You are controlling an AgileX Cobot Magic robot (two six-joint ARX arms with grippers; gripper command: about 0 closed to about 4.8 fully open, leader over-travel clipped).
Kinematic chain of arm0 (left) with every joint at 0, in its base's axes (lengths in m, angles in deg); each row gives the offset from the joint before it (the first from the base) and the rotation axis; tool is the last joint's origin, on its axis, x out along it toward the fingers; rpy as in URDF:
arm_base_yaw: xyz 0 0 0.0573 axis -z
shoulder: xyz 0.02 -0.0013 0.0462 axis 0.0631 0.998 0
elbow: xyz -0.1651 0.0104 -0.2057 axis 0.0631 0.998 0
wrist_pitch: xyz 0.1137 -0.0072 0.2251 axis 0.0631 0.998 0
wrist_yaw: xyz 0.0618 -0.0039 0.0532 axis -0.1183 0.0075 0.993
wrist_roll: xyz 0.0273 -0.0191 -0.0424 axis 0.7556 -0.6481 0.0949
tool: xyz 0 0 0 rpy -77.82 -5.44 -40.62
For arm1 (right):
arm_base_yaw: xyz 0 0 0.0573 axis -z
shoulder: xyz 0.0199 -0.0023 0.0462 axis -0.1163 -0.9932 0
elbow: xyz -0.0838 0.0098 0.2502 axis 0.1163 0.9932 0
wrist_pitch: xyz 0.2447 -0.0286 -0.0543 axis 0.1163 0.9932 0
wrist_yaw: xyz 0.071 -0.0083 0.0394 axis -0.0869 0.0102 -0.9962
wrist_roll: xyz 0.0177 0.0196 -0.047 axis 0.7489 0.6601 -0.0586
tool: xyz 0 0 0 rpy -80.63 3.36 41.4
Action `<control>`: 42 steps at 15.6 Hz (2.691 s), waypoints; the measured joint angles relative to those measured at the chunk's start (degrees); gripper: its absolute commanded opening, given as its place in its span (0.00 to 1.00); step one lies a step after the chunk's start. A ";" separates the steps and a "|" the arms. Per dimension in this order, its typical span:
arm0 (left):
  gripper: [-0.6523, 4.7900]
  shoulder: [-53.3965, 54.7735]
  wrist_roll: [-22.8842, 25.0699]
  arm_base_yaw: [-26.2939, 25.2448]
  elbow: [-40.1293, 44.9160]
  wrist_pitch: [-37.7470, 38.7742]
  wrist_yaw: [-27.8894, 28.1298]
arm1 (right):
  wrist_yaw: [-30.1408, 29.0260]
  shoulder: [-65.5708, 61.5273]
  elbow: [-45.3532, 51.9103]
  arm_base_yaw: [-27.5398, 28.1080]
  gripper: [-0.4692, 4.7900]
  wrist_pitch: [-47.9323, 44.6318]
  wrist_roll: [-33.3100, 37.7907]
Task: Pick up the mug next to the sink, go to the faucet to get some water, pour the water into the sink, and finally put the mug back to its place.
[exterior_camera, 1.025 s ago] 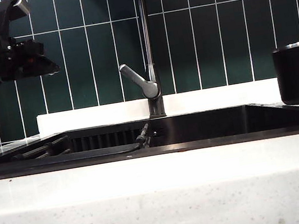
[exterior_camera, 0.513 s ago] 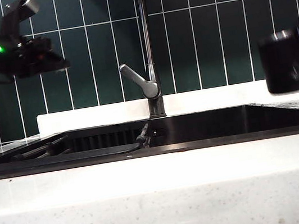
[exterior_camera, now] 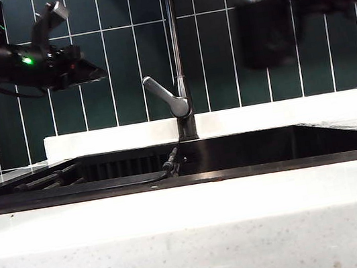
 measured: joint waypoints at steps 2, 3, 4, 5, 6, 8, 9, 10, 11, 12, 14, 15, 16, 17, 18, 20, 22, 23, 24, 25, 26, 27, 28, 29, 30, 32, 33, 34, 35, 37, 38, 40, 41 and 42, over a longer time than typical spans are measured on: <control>0.36 3.96 -0.11 -0.04 -5.14 1.64 -4.35 | -1.20 0.00 -3.89 -2.49 0.09 4.83 -0.02; 0.37 5.64 -0.15 0.00 -7.43 2.78 -5.75 | -1.57 0.00 -4.96 -3.26 0.09 6.12 -0.02; 0.37 7.17 -0.15 0.00 -9.31 4.00 -6.73 | -2.32 0.00 -6.10 -3.89 0.09 7.82 -0.02; 0.37 8.90 -0.15 0.00 -11.23 4.33 -6.95 | -2.36 0.00 -7.02 -4.68 0.09 9.53 -0.02; 0.37 10.45 -0.15 -0.04 -12.94 4.68 -7.26 | -2.62 0.00 -7.39 -5.27 0.09 10.38 -0.02; 0.37 14.34 -0.26 -0.04 -17.40 5.60 -10.56 | -3.58 -0.37 -7.76 -6.27 0.09 11.63 -0.02; 0.37 17.07 -0.42 -0.02 -20.83 5.77 -14.12 | -3.69 -0.94 -7.76 -7.02 0.09 11.78 0.02; 0.40 19.10 -0.44 -0.02 -23.34 5.75 -15.87 | -3.80 -1.62 -7.76 -7.72 0.09 11.82 0.02; 0.42 20.90 -0.63 -0.02 -25.49 5.81 -17.00 | -3.85 -2.12 -7.82 -8.41 0.09 12.02 0.02; 0.45 23.21 -1.11 0.02 -28.61 5.92 -17.88 | -3.93 -3.06 -8.57 -9.09 0.09 12.52 0.02; 0.46 26.03 -2.36 0.22 -32.54 5.99 -19.82 | -4.02 -4.48 -10.73 -10.12 0.09 12.90 0.22; 0.46 26.53 -2.36 0.92 -33.64 5.88 -20.44 | -4.00 -4.70 -12.17 -10.47 0.09 13.25 0.28; 0.46 26.51 -2.38 1.77 -33.88 5.49 -20.96 | -4.20 -4.94 -13.81 -10.91 0.09 13.51 0.42; 0.46 26.53 -2.40 2.73 -33.88 4.66 -21.07 | -4.55 -5.03 -15.30 -10.99 0.09 14.32 0.46; 0.46 26.58 -3.04 3.28 -33.88 3.93 -20.79 | -4.96 -5.03 -16.22 -11.04 0.09 14.91 0.46; 0.46 26.58 -3.67 3.96 -33.88 3.43 -20.46 | -5.22 -5.03 -16.68 -11.21 0.09 16.46 0.46; 0.46 26.58 -3.98 4.07 -33.88 3.41 -20.52 | -5.49 -5.03 -16.70 -11.30 0.09 17.92 0.46; 0.46 26.58 -4.94 4.02 -33.88 3.43 -20.87 | -6.25 -5.05 -16.70 -11.28 0.09 18.27 0.46; 0.46 26.58 -5.75 3.96 -33.88 3.45 -21.49 | -6.99 -5.03 -16.70 -11.32 0.09 18.45 0.46; 0.46 26.60 -6.49 3.93 -33.88 3.63 -21.86 | -7.89 -5.03 -16.70 -11.63 0.09 18.45 0.46; 0.46 26.58 -6.67 3.93 -33.90 3.72 -22.01 | -10.62 -5.05 -16.70 -11.96 0.09 18.47 0.46; 0.46 26.58 -6.67 3.91 -33.90 3.76 -22.12 | -11.78 -5.05 -16.70 -12.44 0.09 18.47 0.46; 0.46 26.58 -6.67 3.91 -33.92 3.80 -22.12 | -12.39 -5.05 -16.70 -12.87 0.09 18.47 0.46; 0.46 26.58 -6.67 3.91 -33.92 4.00 -22.58 | -13.35 -5.05 -16.70 -13.20 0.09 18.45 0.46; 0.46 26.58 -6.67 3.87 -33.94 4.70 -23.71 | -13.94 -5.03 -16.70 -13.07 0.09 18.45 0.46; 0.46 26.58 -6.67 3.85 -34.01 5.25 -24.48 | -13.55 -5.05 -16.70 -12.92 0.09 18.38 0.46; 0.46 26.58 -6.67 3.85 -34.01 5.53 -24.70 | -12.90 -5.62 -16.79 -13.00 0.09 16.79 0.46; 0.46 26.58 -6.67 3.85 -34.03 5.55 -24.70 | -12.72 -6.56 -17.51 -13.00 0.09 16.06 0.46; 0.46 26.58 -6.67 3.85 -34.03 5.57 -24.70 | -12.70 -8.28 -19.10 -13.00 0.09 16.28 0.48; 0.46 26.58 -6.67 3.85 -34.03 5.73 -24.74 | -12.35 -10.56 -20.92 -12.98 0.09 17.99 0.63; 0.46 26.58 -6.67 3.85 -34.03 5.75 -24.85 | -11.82 -11.15 -21.05 -12.98 0.09 18.32 0.66; 0.46 26.58 -6.67 3.85 -34.03 5.75 -24.85 | -10.86 -11.69 -21.22 -12.98 0.09 18.36 0.63; 0.46 26.58 -6.67 3.85 -34.03 5.75 -24.85 | -10.82 -11.69 -21.22 -12.98 0.09 18.29 0.63; 0.46 26.58 -6.67 3.82 -34.03 5.77 -24.85 | -10.84 -12.04 -21.29 -12.98 0.09 17.64 0.63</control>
